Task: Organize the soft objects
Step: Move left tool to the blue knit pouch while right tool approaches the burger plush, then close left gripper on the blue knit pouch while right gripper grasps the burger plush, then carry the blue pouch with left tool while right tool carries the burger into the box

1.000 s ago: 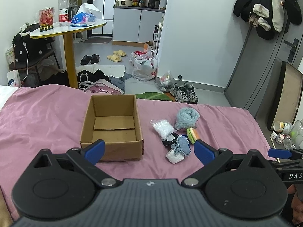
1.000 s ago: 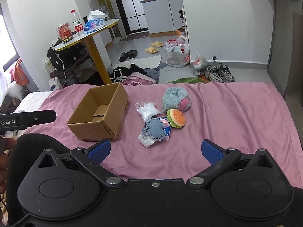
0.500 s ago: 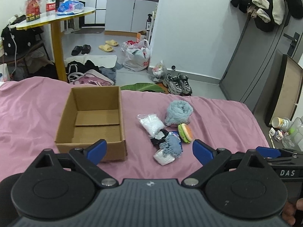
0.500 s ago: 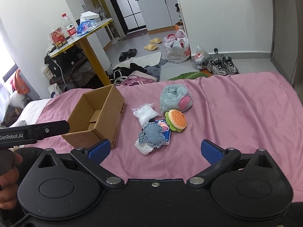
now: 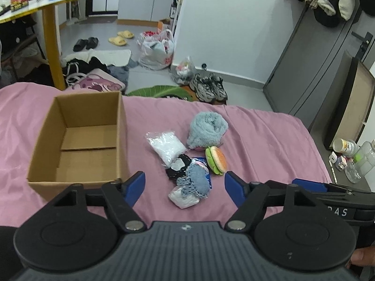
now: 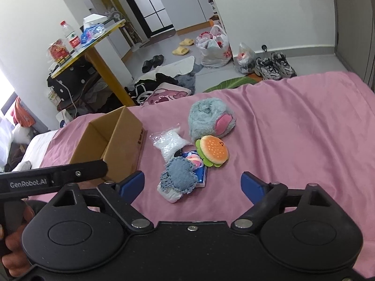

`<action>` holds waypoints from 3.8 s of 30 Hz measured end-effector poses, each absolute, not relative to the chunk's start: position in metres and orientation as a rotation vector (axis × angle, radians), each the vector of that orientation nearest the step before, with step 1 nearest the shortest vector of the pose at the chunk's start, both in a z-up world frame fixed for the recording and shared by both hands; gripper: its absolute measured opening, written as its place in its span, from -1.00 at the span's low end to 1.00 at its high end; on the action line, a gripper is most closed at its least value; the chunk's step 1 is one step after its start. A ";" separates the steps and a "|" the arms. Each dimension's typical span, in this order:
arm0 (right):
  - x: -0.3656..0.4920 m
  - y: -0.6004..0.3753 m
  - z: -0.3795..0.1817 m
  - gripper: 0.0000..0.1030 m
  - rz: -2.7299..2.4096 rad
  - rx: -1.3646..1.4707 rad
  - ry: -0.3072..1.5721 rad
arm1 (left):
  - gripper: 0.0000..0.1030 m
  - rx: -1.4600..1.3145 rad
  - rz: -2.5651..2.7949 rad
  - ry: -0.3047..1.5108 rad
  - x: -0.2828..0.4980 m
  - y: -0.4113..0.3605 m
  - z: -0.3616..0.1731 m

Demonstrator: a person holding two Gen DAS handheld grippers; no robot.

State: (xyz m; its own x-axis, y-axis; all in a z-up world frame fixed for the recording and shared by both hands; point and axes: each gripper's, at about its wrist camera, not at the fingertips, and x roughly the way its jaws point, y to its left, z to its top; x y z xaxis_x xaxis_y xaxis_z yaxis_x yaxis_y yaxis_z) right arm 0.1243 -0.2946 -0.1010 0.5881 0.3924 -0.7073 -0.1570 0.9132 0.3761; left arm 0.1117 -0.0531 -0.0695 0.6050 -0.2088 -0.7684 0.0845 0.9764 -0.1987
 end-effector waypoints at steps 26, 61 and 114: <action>0.191 -0.319 -0.171 0.26 0.305 0.469 1.088 | 0.08 -0.092 -0.170 1.192 0.207 -0.097 -0.167; 0.247 -0.275 -0.198 0.02 0.313 0.350 1.165 | -0.48 -0.133 -0.123 1.341 0.230 -0.061 -0.165; 0.196 -0.211 -0.078 -0.16 0.276 0.183 0.952 | -0.52 -0.210 -0.101 1.085 0.208 0.025 -0.059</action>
State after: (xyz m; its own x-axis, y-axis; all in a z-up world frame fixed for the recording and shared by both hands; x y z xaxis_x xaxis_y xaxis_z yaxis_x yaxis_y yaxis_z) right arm 0.1962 -0.2112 -0.0776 0.5491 0.3116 -0.7755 -0.1516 0.9496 0.2742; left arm 0.2077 0.0246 -0.0589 0.4647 -0.1842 -0.8661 -0.0209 0.9756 -0.2188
